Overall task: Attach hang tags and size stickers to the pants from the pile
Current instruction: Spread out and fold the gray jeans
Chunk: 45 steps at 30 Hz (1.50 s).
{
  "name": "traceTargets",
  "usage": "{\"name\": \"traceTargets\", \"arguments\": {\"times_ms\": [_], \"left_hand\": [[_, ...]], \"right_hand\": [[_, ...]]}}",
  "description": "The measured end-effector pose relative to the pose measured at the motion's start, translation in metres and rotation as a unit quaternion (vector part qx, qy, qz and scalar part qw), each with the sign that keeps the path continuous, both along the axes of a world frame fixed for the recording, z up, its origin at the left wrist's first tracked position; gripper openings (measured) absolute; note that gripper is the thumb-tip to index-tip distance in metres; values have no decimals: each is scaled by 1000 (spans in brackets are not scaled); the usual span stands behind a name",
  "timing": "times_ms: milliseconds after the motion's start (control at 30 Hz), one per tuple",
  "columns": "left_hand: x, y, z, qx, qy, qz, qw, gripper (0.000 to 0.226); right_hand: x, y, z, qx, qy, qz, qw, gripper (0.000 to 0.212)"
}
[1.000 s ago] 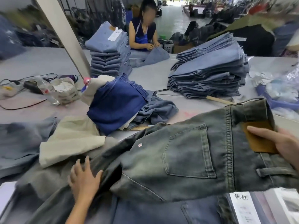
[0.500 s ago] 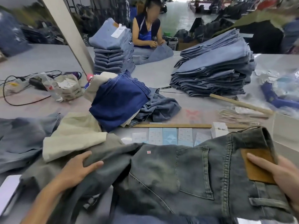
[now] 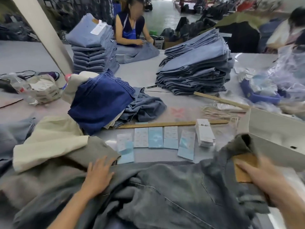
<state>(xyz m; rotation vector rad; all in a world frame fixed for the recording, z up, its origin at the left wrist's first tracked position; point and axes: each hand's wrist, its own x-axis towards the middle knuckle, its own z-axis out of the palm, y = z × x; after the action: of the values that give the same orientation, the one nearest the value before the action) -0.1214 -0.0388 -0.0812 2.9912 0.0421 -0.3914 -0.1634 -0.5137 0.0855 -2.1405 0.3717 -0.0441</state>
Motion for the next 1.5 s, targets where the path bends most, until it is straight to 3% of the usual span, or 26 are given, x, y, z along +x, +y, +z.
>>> {"name": "traceTargets", "arguments": {"times_ms": [100, 167, 233, 333, 433, 500, 600, 700, 800, 900, 967, 1000, 1033, 1100, 1133, 1167, 1200, 1267, 1300, 1333, 1433, 1500], "left_hand": [[-5, -46, -1, -142, -143, -55, 978, 47], [-18, -58, 6, -174, -215, -98, 956, 38], [-35, -46, 8, -151, -252, -79, 953, 42], [-68, 7, -6, -85, -287, 143, 943, 38], [-115, 69, -26, -104, -245, 406, 874, 63], [-140, 101, -36, -101, -213, 492, 838, 88], [-159, 132, -46, -143, -126, 568, 801, 108], [-167, 146, -49, -273, -90, 618, 732, 85], [-177, 149, -48, -305, -70, 616, 723, 60], [-174, 147, -46, -327, -141, 597, 719, 33], [-166, 143, -34, -336, -198, 588, 708, 38], [-159, 140, -28, -376, -225, 588, 680, 42], [-153, 138, -19, -457, -240, 588, 623, 44], [-139, 132, -3, -626, -192, 574, 491, 42], [-135, 128, 5, -656, -149, 564, 479, 37], [-132, 125, 11, -648, -115, 551, 513, 31], [-129, 121, 17, -616, -105, 532, 572, 24], [-126, 117, 35, -516, -142, 451, 714, 17], [-122, 118, 48, -477, -166, 396, 767, 20], [-116, 121, 65, -457, -188, 345, 798, 24], [-96, 142, 123, -469, -233, 214, 825, 26], [-81, 169, 158, -505, -247, 170, 809, 28]], "right_hand": [[19, 48, 8, -18, 62, 122, 990, 35], [25, 57, 8, -21, 84, 155, 984, 23], [30, 47, 13, -38, 72, 150, 985, 15], [30, 31, 29, -61, 25, 115, 991, 14], [34, 47, 31, 36, 24, 119, 992, 22], [41, 85, 9, 100, 40, 144, 984, 25], [41, 150, -61, 75, 115, 203, 969, 28], [30, 180, -119, 79, 184, 213, 956, 29], [29, 175, -128, 140, 194, 172, 956, 27], [29, 163, -116, 173, 191, 133, 957, 27], [27, 162, -104, 169, 155, 120, 966, 29], [26, 164, -98, 164, 136, 116, 970, 30], [24, 168, -91, 161, 126, 115, 972, 29], [21, 181, -81, 160, 123, 127, 971, 25], [19, 191, -80, 148, 126, 137, 971, 25], [17, 202, -81, 128, 131, 149, 972, 25], [15, 214, -84, 107, 141, 165, 970, 26], [11, 235, -93, 79, 172, 200, 961, 29], [10, 241, -96, 69, 185, 210, 958, 31], [9, 244, -97, 59, 195, 211, 956, 32], [14, 229, -79, 32, 208, 217, 953, 29], [16, 206, -49, 27, 193, 205, 959, 31]]}}
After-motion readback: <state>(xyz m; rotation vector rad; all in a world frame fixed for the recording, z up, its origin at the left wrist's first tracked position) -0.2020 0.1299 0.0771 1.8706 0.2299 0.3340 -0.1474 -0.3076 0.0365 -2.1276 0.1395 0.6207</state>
